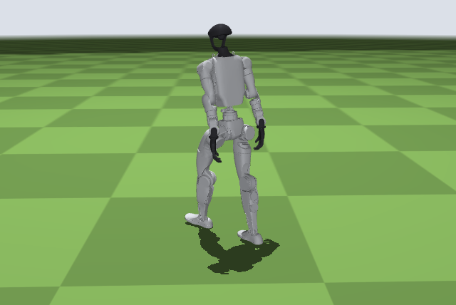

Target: Kungfu

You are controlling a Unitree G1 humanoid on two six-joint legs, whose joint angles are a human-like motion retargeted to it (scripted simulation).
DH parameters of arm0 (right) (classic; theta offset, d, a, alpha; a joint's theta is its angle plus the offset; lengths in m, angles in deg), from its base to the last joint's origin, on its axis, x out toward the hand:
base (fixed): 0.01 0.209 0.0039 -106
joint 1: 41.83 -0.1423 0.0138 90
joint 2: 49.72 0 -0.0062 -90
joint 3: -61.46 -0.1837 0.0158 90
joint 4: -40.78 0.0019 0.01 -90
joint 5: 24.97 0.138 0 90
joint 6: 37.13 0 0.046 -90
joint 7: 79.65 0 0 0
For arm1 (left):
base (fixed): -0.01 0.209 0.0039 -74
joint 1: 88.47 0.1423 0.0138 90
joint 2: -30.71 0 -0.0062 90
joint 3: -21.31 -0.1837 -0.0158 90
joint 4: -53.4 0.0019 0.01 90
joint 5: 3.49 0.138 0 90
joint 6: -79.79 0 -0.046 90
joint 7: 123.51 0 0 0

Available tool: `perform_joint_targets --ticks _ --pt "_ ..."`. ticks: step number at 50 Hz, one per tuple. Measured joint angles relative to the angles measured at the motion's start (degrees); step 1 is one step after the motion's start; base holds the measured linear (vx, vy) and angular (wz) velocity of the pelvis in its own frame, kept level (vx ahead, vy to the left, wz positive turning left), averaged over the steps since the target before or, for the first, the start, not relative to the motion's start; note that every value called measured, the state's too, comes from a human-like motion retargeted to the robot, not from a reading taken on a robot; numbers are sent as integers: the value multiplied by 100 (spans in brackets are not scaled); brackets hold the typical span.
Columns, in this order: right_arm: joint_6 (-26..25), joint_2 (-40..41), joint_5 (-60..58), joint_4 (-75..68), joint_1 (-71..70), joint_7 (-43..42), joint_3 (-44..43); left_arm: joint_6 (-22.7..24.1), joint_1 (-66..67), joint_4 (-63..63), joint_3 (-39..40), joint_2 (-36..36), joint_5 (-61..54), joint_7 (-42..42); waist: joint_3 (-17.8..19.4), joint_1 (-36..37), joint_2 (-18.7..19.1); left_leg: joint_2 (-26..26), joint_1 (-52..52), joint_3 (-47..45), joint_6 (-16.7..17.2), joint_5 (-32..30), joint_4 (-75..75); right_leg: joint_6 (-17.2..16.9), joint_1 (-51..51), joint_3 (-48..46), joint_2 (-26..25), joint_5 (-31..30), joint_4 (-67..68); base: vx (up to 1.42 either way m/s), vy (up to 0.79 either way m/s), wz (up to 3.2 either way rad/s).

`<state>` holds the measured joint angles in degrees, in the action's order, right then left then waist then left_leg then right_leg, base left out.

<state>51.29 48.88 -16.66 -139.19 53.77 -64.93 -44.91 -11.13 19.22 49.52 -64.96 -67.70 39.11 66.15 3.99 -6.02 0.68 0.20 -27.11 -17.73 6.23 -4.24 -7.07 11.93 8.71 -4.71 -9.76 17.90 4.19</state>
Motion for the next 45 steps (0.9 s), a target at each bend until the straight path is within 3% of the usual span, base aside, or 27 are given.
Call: perform_joint_targets --ticks 3,5,7,8,10,12,14,17,21,25,30,33,35,37,38,40,43,45 --pt "-73 71 -407 -109 206 222 191 -131 129 127 87 64 111 -283 -55 -47 -116 -5 81 -959 -245 568 128 -205 204 -219 2 24 24 57 -19 -11" --pt "-93 159 -754 -166 309 168 297 -222 221 148 228 114 135 -446 -122 46 -179 81 226 -1300 -366 411 -14 -507 312 -282 -17 -77 100 70 -24 -49" --pt "-50 271 -1102 -170 455 45 328 -290 347 127 372 150 57 -483 -305 100 -419 -68 311 -1229 -1184 646 -222 -968 356 -378 185 -351 204 92 -25 -36" --pt "-15 325 -1268 -158 550 0 329 -300 412 130 423 181 -28 -483 -417 64 -515 -161 363 -1164 -1358 792 -204 -1250 380 -412 245 -549 277 108 -21 -5" --pt "-1 437 -1491 -137 763 -107 386 -332 449 251 520 264 -202 -547 -679 -51 -658 -359 356 -390 -1215 1044 -320 -1993 367 -386 336 -1197 539 95 -18 12" --pt "7 553 -1376 -122 799 -204 505 -491 154 396 663 388 -262 -719 -844 -214 -586 -190 139 -1 -961 1161 -576 -2693 21 -455 31 -2112 967 53 -59 33" --pt "210 557 -1048 -126 712 -201 567 -611 -263 388 698 502 -359 -740 -778 -227 -403 389 101 205 -582 1377 -934 -2693 -471 -996 -485 -2723 1786 33 -97 38" --pt "499 499 -602 -71 602 -49 817 -420 -748 66 496 568 -851 -564 -792 99 -99 876 483 -8 -460 1687 -980 -2693 -984 -1601 -625 -3191 2907 59 -21 -6" --pt "-25 578 -1076 257 572 -173 659 -39 -1333 -573 269 508 -1062 -722 -964 154 154 636 935 427 -643 1941 -746 -2693 -1553 -1709 -2 -2349 3511 89 51 107" --pt "79 460 -1130 594 488 -498 475 459 -1915 -1186 -70 352 -914 -1032 -809 -497 300 -55 1866 1158 -895 2010 -270 -2642 -1679 -1645 839 -1691 2946 73 33 288" --pt "132 349 -1110 910 204 -581 516 952 -2629 -1697 -701 371 -922 -1238 -622 -877 83 -474 2323 1970 -883 2061 -282 -1722 -1851 -1064 1547 -1656 1176 44 -15 220" --pt "124 321 -1154 1022 85 -588 468 1124 -2889 -1851 -949 331 -679 -1433 -517 -1021 -85 -730 2531 2629 -842 2129 -366 -1301 -1913 -752 1845 -1965 190 41 -25 213" --pt "134 293 -1128 1066 43 -590 457 1188 -2949 -1918 -1100 279 -453 -1508 -423 -1022 -147 -832 2675 3043 -806 2186 -429 -1573 -1970 -686 2064 -2273 -334 39 -30 186" --pt "159 271 -1134 1073 7 -567 490 1230 -2876 -1934 -1168 247 -235 -1461 -385 -865 -204 -881 2714 3286 -746 2270 -517 -2308 -2023 -1079 2373 -1930 -526 32 -36 123" --pt "167 261 -1171 1049 -54 -533 500 1250 -2819 -1917 -1153 240 -111 -1385 -365 -757 -243 -911 2693 3351 -726 2315 -577 -2302 -2110 -815 2383 -1920 -435 31 -42 87" --pt "179 230 -1321 995 -175 -495 503 1262 -2636 -1797 -1089 206 54 -1164 -302 -574 -313 -1008 2688 3486 -721 2385 -671 -2281 -2229 -229 2406 -2502 -228 22 -35 94" --pt "167 188 -1526 963 -299 -562 551 1149 -2428 -1254 -985 260 -8 -961 -192 -624 -319 -1031 2677 3977 -598 2544 -900 -2661 -1995 111 2267 -2698 -123 13 -43 158" --pt "191 173 -1563 957 -310 -635 630 933 -2305 -773 -761 351 55 -1062 -159 -745 -311 -1123 2693 4402 -577 2549 -954 -2349 -1765 -218 2441 -2325 -47 14 -43 193"
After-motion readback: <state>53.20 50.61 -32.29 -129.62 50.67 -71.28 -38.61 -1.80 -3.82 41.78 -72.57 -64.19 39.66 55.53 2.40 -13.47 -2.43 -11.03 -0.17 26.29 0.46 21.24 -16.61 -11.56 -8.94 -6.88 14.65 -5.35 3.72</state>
